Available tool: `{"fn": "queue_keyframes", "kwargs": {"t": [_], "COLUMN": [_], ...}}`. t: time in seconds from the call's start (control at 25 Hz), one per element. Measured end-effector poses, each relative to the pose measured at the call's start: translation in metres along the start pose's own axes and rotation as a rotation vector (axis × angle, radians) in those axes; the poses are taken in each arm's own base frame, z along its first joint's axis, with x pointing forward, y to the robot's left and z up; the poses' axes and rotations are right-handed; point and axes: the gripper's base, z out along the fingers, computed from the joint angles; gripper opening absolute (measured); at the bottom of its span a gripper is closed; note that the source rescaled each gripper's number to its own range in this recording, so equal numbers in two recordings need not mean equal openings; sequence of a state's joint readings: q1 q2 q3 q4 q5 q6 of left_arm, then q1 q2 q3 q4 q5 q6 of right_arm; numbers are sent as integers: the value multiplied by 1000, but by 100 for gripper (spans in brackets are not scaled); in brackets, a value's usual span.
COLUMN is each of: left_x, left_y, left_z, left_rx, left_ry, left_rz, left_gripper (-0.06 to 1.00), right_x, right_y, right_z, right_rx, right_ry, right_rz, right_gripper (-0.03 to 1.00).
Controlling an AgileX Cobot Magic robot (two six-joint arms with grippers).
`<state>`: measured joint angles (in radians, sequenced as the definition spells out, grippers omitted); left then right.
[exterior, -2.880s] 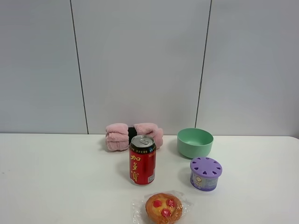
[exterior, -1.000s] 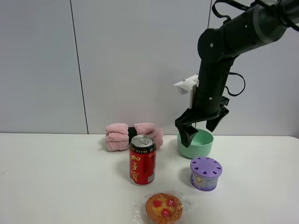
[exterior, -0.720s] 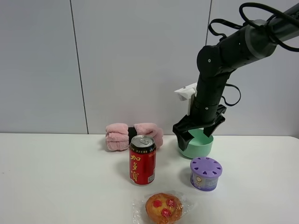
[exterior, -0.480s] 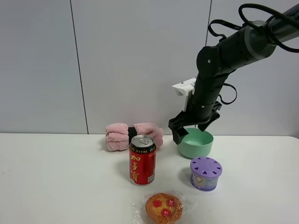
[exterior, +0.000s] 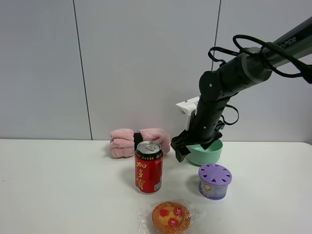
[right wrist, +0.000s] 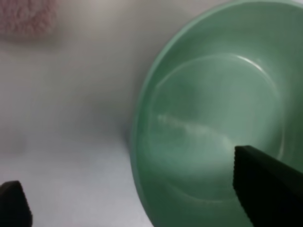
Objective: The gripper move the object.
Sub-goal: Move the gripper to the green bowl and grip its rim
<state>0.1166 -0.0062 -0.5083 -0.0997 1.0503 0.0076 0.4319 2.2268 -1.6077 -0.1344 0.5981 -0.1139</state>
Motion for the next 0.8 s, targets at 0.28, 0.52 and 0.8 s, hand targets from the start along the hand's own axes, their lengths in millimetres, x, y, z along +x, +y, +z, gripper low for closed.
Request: {"fn": "queue_keyframes", "kwargs": {"t": [0.28, 0.52, 0.8], "left_x": [0, 0, 0], "left_y": [0, 0, 0], "left_z": [0, 0, 0], "left_rx": [0, 0, 0], "left_ry": [0, 0, 0], "left_rz": [0, 0, 0], "left_gripper": [100, 100, 100], "right_x": [4, 3, 5], "right_y": [2, 1, 1], "right_z": [16, 17, 21], "right_rx": [-4, 15, 18], "right_ry": [7, -11, -1], "right_rz": [-3, -33, -41], "right_gripper": [86, 62, 49]}}
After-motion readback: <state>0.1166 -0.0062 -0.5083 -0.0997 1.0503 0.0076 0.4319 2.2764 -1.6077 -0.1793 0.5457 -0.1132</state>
